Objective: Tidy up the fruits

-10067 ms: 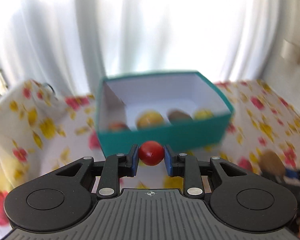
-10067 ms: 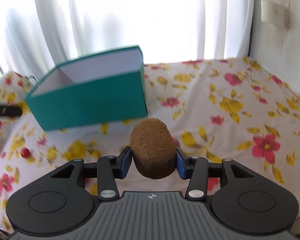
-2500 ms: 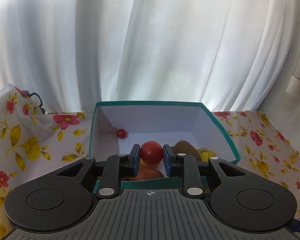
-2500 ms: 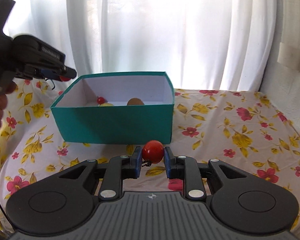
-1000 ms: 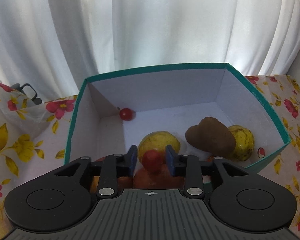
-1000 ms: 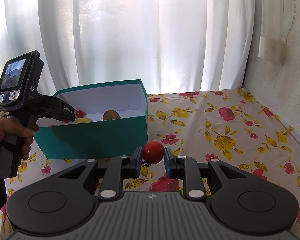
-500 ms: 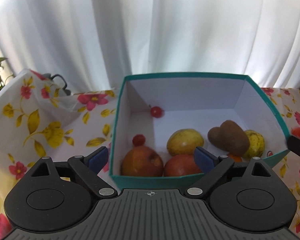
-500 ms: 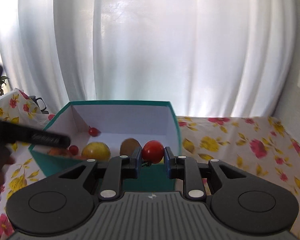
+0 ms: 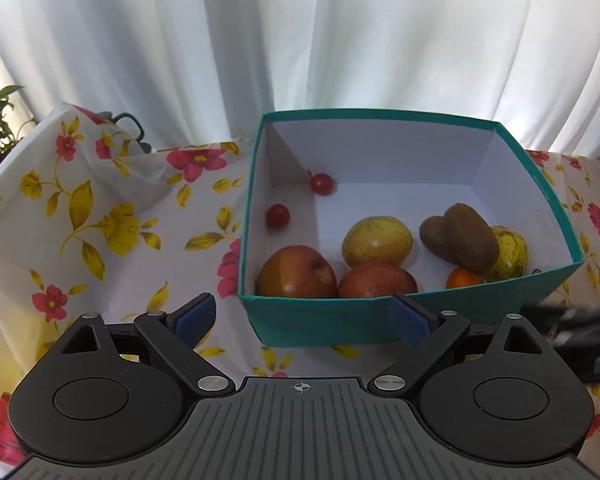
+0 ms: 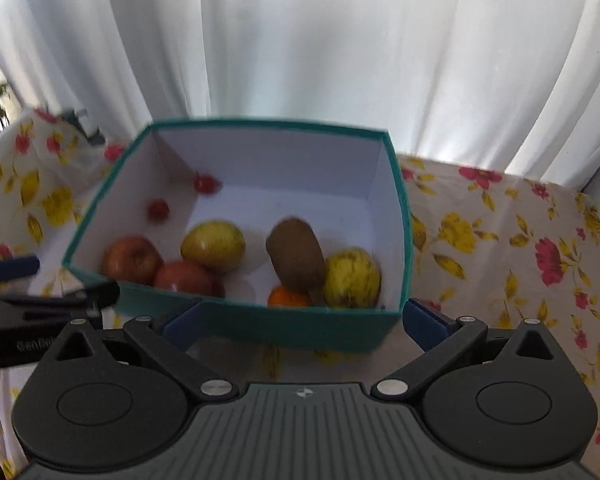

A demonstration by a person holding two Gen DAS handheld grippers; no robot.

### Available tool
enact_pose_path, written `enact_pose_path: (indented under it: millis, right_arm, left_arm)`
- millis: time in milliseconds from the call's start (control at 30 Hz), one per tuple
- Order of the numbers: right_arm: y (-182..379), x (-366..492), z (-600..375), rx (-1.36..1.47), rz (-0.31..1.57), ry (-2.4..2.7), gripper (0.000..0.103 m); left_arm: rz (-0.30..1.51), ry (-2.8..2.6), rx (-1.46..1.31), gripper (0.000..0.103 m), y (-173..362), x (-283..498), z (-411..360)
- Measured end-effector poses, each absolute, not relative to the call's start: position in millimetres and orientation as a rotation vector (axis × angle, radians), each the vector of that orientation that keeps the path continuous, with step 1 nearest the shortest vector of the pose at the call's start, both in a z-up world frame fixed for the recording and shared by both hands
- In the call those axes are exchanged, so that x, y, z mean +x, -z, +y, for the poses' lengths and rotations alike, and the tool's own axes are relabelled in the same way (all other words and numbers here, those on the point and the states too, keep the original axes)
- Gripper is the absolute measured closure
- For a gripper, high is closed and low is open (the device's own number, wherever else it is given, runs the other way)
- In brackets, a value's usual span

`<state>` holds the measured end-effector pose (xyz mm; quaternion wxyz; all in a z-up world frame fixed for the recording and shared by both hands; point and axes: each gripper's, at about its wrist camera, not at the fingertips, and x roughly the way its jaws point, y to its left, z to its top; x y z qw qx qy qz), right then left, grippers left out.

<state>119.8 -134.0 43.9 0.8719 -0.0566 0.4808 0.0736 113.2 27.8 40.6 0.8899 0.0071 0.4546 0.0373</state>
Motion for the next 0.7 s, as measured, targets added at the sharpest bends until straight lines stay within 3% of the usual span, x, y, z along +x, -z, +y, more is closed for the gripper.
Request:
enact_pose_path:
  millis: [100,200,700]
  right_arm:
    - [-23,131,-121,-0.238,1.183,-0.118,0.0]
    - [-9,139,-122,-0.22,1.236,-0.072,0.0]
    - [-11,140,-123,-0.204,1.226,-0.059,0.0]
  left_arm:
    - [0.994,-0.08,0.029,0.007,-35,120,21]
    - [1.041,-0.091,0.038,0.007,-26,126,22]
    - [1.096,-0.083,0.054,0.007,-18,130,19]
